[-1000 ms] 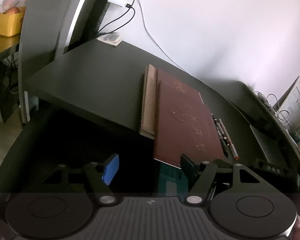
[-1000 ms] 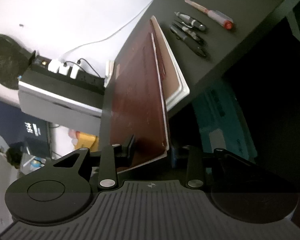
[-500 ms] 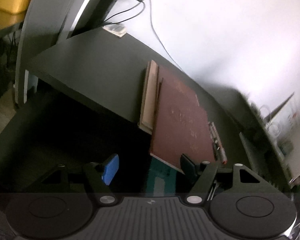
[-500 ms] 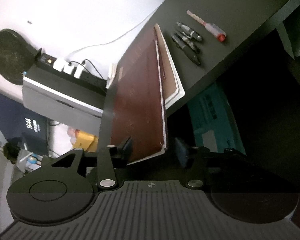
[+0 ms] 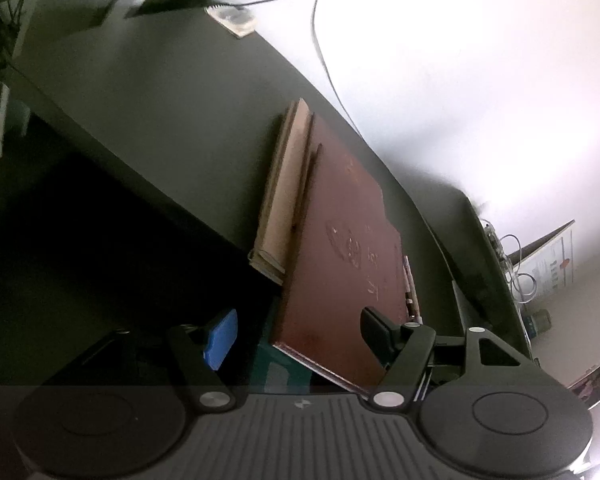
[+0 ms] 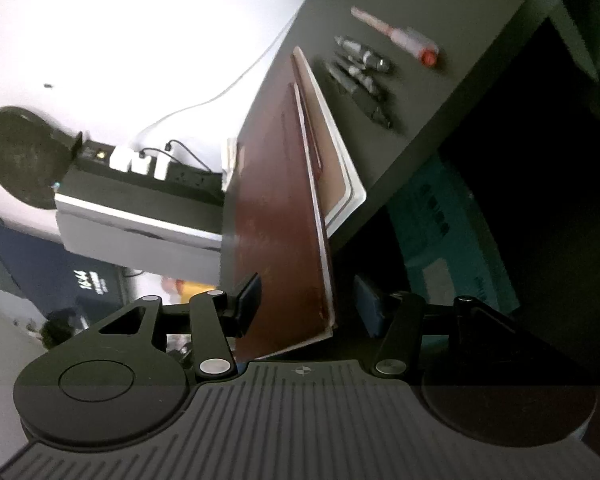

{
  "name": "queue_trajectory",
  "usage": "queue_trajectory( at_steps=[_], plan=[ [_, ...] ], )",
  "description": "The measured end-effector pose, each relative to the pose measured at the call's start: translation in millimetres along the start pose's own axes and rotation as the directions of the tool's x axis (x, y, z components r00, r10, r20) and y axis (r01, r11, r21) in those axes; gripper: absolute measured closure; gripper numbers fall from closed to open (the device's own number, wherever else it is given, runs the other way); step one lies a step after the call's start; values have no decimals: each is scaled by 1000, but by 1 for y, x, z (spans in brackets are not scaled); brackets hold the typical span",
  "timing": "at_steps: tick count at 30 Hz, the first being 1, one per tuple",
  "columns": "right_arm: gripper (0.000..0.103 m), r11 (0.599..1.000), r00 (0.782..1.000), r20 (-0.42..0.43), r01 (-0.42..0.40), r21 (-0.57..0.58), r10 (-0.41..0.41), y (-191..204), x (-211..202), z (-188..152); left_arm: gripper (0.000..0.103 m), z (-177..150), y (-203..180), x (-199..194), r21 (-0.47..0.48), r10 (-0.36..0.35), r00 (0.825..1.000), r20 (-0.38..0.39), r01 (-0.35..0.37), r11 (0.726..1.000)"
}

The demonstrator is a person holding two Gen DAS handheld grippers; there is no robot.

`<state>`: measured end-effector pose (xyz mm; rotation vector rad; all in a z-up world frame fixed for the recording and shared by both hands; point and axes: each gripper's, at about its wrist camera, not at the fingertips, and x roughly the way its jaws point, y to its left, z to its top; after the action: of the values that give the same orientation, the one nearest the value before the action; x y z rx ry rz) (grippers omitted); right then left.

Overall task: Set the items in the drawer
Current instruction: 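Tilt and carry the maroon notebook down toward the open drawer with both grippers, then lower the maroon notebook into the drawer beside the teal box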

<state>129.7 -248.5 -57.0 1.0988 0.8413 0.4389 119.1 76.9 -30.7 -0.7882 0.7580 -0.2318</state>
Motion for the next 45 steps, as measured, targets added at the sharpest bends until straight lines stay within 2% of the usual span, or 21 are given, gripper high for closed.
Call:
queue_trajectory(
  at_steps=[2,4,7,10,14,15,16,18,19,23,26,30,34,39,45],
  plan=[
    [47,999,1000,-19,-19,28,19,-3,7,0,37,0,0,2,-1,-3,1000,-5,3,1000],
    [68,999,999,-32,-23,46,25,-6,13,-1,37,-1,0,4,-2,-6,1000,-11,6,1000],
    [76,999,999,-37,-33,22,34,-7,11,-4,37,-1,-1,7,-4,-10,1000,-19,10,1000],
    [76,999,999,-42,-32,-32,31,-4,3,-8,37,-2,-2,14,-8,-31,999,-31,31,999],
    [78,998,996,-80,-49,-30,46,-7,-10,-12,39,-5,-4,18,-10,-72,996,-49,72,997],
    [78,999,995,-86,-50,-22,48,-9,-14,-14,42,-6,-5,20,-8,-85,995,-55,85,996],
    [78,999,995,-88,-48,-17,46,-10,-17,-15,51,-9,-8,21,0,-98,993,-63,98,995],
    [78,999,996,-81,-42,-11,41,-12,-23,-18,59,-13,-13,21,24,-111,991,-79,113,993],
    [77,999,997,-73,-38,-9,38,-13,-26,-19,68,-15,-15,21,35,-115,990,-84,118,992],
    [77,999,999,-41,-33,-1,33,-13,-40,-21,69,-23,-22,13,68,-123,989,-81,129,989],
    [76,1000,999,-33,-17,-24,16,-7,-49,-26,69,-32,-32,3,112,-103,993,-65,110,988],
    [70,986,996,-14,88,-142,-91,14,-59,-38,69,-41,-41,-12,150,-69,997,-42,74,986],
    [69,962,994,12,109,-252,-109,36,-73,-53,69,-46,-49,-30,156,-67,998,-7,68,985],
    [69,948,997,-1,69,-310,-73,55,-87,-66,69,-51,-58,-59,180,-59,997,49,49,982],
    [69,933,999,-23,22,-359,-33,72,-97,-86,69,-62,-49,-105,186,-33,994,107,13,982]
  ],
)
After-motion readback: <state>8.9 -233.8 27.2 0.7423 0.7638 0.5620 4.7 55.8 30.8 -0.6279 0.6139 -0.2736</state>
